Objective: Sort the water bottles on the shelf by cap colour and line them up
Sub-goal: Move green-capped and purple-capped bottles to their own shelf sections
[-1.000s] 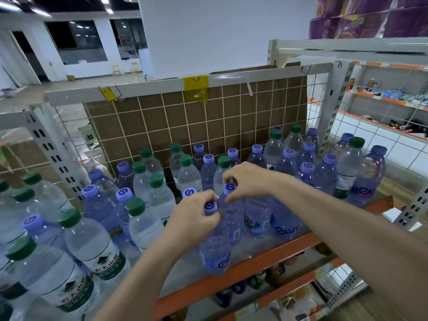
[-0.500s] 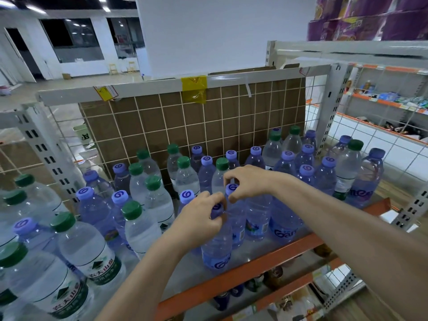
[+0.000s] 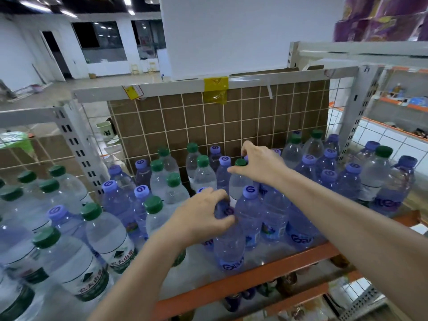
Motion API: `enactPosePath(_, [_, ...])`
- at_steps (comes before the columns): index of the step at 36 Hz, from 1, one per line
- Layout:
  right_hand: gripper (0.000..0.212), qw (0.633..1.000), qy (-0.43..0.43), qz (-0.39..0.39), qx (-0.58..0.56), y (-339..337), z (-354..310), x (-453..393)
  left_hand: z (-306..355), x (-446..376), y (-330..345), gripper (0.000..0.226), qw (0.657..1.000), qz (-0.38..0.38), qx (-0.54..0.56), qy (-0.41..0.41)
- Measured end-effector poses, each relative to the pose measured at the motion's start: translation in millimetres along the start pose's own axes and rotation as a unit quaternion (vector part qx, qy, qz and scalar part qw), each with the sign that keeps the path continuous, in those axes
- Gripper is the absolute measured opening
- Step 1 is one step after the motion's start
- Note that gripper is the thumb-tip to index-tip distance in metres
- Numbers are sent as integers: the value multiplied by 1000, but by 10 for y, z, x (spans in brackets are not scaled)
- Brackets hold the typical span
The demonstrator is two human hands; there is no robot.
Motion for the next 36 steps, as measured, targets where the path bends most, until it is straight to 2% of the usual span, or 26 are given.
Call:
enactPosePath(3, [50, 999, 10, -37, -10, 69, -25, -22, -90, 1, -319, 30, 993, 111, -37, -26])
enactPosePath(5, [42, 998, 20, -50, -12, 107, -28, -25, -187, -14, -540, 27, 976, 187, -90, -60])
enactPosePath(7, [36, 998, 33, -59, -6, 142, -19, -26, -315, -62, -692, 28, 957, 217, -163, -105])
enactPosePath(10, [32, 996, 49, -72, -18, 186, -10, -18, -527, -159, -761, 35, 939, 165, -239, -182])
enactPosePath(15, [30, 995, 57, -36, -72, 184, -22, 20, -701, -236, -630, 50, 950, 35, -189, -248])
enactPosePath(20, [28, 991, 74, -12, -114, 176, -18, 13, -730, -262, -553, 41, 959, 48, -135, -245])
enactPosePath(23, [26, 985, 90, 36, -145, 90, -12, -1, -766, -248, -583, 35, 962, 59, -106, -246])
enactPosePath(26, [25, 971, 106, 111, -183, -84, -40, 10, -750, -197, -661, 25, 962, 114, -73, -237])
enactPosePath(30, [25, 950, 108, 205, -209, -348, -186, 70, -622, -113, -841, 20, 954, 226, -13, -196])
enactPosePath(36, [26, 929, 68, 313, -184, -736, -490, 206, -406, 59, -1244, 22, 909, 389, 99, -113])
Point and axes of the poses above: each hand's wrist, its own x-axis away from the middle knuckle, its own y-axis out of the palm, z = x × y, the point moved 4 cm from there along -x, towards the middle knuckle, and after that the axes turned 3 degrees about -y, right-handed, at the moved point
